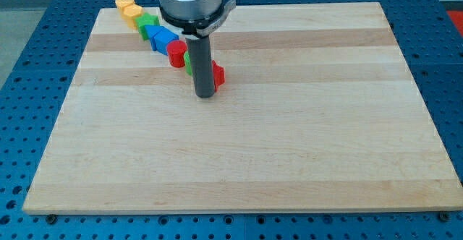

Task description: Move the arm to the top right of the board

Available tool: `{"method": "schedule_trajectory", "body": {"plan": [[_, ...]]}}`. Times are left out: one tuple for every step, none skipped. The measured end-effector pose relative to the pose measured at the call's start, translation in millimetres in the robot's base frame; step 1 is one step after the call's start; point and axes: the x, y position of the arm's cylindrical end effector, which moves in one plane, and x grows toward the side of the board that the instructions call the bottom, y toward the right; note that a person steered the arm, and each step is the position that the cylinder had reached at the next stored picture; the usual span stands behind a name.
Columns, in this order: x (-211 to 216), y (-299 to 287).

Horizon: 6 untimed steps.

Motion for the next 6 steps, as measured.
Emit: {"method": "schedule_trajectory", "body": {"plan": [[-11, 0], [4, -12], [32, -61], [3, -93], [-39, -93], [-70, -93]]}}
